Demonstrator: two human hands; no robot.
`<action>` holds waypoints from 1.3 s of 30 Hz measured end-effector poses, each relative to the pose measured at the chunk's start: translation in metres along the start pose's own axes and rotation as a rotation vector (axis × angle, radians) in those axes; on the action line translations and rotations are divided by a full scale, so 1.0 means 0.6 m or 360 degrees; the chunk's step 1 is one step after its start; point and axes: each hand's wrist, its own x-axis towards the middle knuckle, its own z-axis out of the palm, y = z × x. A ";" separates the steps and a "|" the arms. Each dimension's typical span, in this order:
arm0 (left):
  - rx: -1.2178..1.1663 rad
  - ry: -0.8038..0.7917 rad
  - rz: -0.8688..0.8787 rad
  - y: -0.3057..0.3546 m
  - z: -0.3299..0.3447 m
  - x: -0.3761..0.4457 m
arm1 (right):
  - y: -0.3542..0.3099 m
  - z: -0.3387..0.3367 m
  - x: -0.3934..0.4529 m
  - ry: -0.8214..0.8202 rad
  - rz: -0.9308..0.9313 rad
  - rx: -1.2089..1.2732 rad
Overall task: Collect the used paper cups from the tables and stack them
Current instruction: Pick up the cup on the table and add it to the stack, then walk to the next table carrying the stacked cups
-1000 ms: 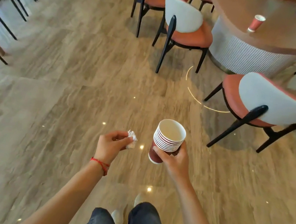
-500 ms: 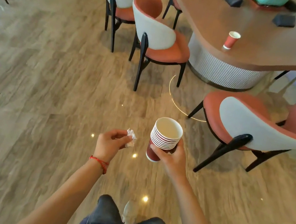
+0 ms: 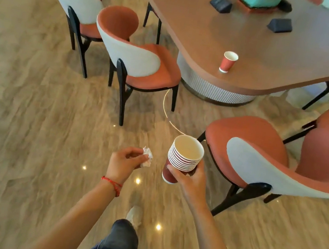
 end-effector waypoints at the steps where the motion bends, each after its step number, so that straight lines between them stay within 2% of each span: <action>1: 0.0017 -0.0023 0.0005 0.015 0.008 0.028 | -0.007 0.004 0.028 0.0021 -0.0004 0.0013; 11: 0.0100 -0.0202 0.0001 0.126 0.112 0.257 | -0.047 -0.009 0.251 0.0306 -0.0017 0.0081; 21: 0.0157 -0.0330 0.0029 0.212 0.283 0.467 | -0.056 -0.089 0.513 0.0500 -0.0070 0.0118; 29: 0.0135 -0.0337 0.0061 0.295 0.396 0.609 | -0.097 -0.159 0.720 0.0571 -0.0079 0.0161; 39: 0.0166 -0.0469 0.0028 0.345 0.499 0.796 | -0.110 -0.176 0.903 0.0691 -0.0028 0.0171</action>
